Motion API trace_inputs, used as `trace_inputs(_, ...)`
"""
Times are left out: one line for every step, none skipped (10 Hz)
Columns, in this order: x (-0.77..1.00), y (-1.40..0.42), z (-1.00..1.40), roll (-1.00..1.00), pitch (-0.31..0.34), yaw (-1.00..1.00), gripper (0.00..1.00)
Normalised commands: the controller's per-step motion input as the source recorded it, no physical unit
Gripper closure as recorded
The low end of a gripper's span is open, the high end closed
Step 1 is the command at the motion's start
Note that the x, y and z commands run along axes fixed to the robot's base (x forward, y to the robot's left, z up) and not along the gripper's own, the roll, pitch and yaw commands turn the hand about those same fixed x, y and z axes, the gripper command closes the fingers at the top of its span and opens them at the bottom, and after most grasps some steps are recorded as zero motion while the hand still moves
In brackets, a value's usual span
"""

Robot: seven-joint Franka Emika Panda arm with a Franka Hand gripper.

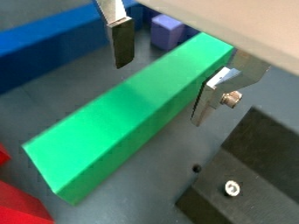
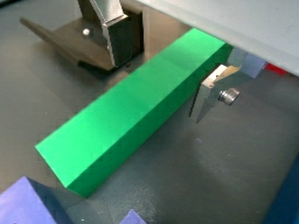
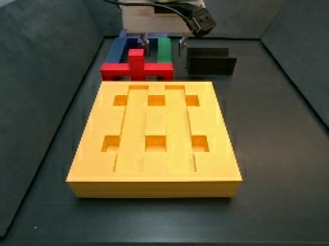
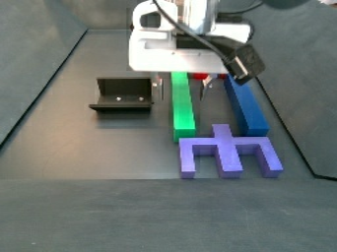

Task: Pick up the green object. Move up. Move to above the board. Insert the green object.
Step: Pick up the green object.

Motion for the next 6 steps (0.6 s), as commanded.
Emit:
trace_inputs(-0.01,0.02,-0.08,-0.01,0.0,-0.1,0.0)
trace_inputs(0.0,0.0,-0.02,0.0,0.019,-0.1,0.0)
trace_inputs(0.0,0.0,0.0,0.0,0.006,-0.05,0.0)
trace_inputs(0.0,0.0,0.0,0.0,0.0,0.0,0.0)
trace_inputs(0.0,0.0,0.0,0.0,0.0,0.0,1.0)
trace_inputs(0.0,0.0,0.0,0.0,0.0,0.0,1.0)
